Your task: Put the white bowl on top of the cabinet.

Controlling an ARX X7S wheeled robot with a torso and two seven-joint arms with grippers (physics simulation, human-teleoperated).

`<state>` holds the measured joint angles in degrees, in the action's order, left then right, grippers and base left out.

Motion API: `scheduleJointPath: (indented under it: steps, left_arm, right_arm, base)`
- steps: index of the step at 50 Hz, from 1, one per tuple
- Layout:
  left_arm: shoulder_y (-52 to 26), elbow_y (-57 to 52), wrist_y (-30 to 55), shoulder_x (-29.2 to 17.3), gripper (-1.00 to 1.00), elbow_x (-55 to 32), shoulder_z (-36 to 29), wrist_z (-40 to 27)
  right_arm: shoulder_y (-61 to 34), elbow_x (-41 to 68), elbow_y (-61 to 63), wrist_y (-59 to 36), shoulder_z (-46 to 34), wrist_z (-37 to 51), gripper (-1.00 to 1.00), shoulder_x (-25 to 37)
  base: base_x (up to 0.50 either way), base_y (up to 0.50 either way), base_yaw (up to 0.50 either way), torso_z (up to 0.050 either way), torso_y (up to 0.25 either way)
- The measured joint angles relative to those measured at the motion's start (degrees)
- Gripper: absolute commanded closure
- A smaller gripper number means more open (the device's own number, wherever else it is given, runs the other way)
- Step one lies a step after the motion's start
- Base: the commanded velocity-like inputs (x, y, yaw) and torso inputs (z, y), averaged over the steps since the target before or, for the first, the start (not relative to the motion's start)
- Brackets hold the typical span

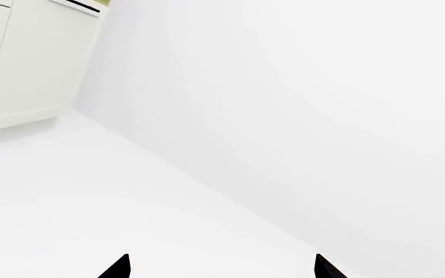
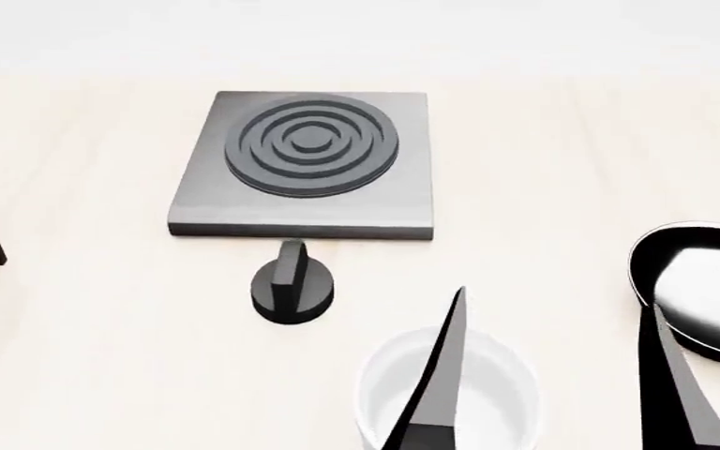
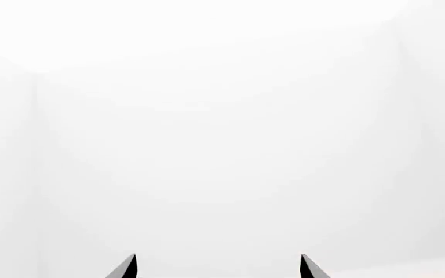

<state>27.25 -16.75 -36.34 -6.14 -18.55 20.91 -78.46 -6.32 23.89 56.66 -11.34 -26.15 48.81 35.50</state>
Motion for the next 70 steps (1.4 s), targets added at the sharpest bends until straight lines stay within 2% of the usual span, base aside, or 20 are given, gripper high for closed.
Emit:
scheduleJointPath:
  steps: [15,22,47,70]
  left_arm:
    - [-0.26,0.21,0.08,-0.30,-1.00,-0.02,-0.40,-0.09]
    - [-0.32,0.30,0.00,-0.43,-1.00,-0.04,-0.55,-0.08]
    - [-0.26,0.72,-0.45,-0.81,-1.00,-0.12,-1.11,-0.50]
    - [-0.19,0.66,-0.41,-1.12,-1.00,-0.30,-1.49,-0.79]
  right_arm:
    - [-3.61,1.73,1.70,0.87,-5.78,7.05,-1.00,5.70]
    - [-4.16,2.28,1.86,1.67,-6.82,8.20,-1.00,6.58]
    - [-5.03,2.51,2.12,3.13,-8.42,10.93,-1.00,8.55]
    - [-5.32,4.96,1.41,5.09,-8.01,12.12,-1.00,9.25]
  base:
    - [0.49,0.27,0.00,0.000,0.000]
    - [0.00,0.04,0.00,0.000,0.000]
    - [0.00,0.50,0.00,0.000,0.000]
    - [0.00,0.04,0.00,0.000,0.000]
